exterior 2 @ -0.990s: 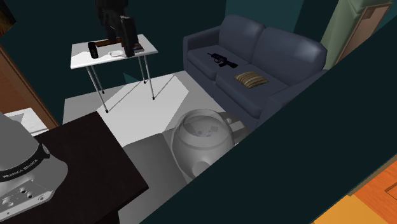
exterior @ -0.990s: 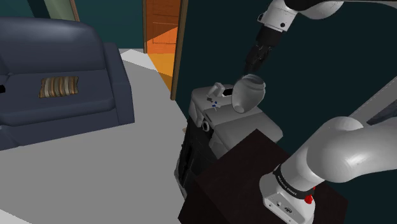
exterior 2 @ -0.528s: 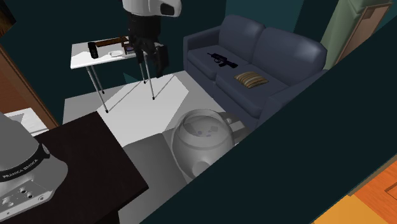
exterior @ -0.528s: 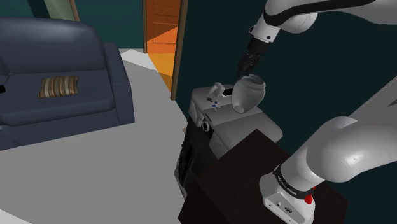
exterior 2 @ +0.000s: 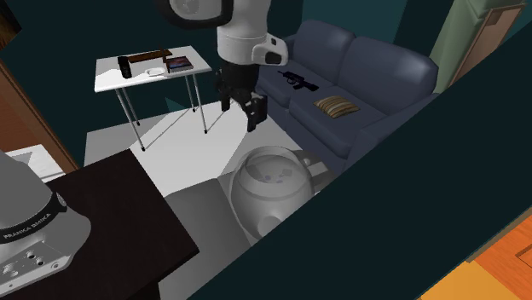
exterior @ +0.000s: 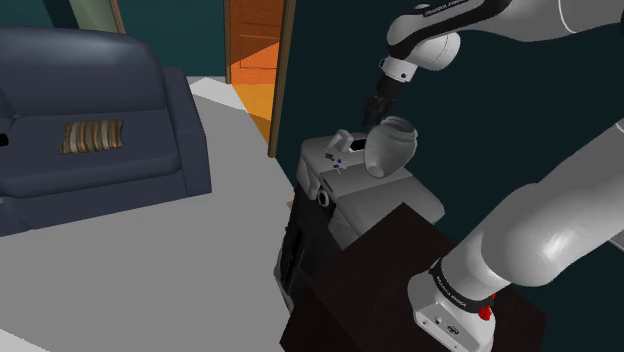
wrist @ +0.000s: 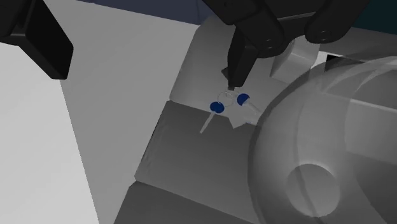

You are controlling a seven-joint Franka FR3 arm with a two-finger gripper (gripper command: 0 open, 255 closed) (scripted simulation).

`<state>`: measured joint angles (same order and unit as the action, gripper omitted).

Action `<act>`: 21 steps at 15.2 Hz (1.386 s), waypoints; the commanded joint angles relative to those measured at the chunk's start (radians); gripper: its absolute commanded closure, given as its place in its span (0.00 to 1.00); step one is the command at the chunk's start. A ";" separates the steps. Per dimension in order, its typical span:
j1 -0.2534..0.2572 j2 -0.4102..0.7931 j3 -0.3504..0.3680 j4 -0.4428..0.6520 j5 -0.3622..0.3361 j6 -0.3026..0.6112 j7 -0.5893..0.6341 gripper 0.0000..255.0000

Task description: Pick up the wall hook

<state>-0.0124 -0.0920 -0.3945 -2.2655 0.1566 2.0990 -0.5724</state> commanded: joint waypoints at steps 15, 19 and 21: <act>-0.197 0.663 0.039 0.529 0.308 0.023 -0.314 0.00; -0.243 0.758 0.069 0.627 0.325 0.017 -0.327 0.00; -0.246 0.775 0.074 0.627 0.332 0.033 -0.334 0.00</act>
<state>-0.2552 0.6692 -0.3245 -1.6494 0.4850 2.1334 -0.9053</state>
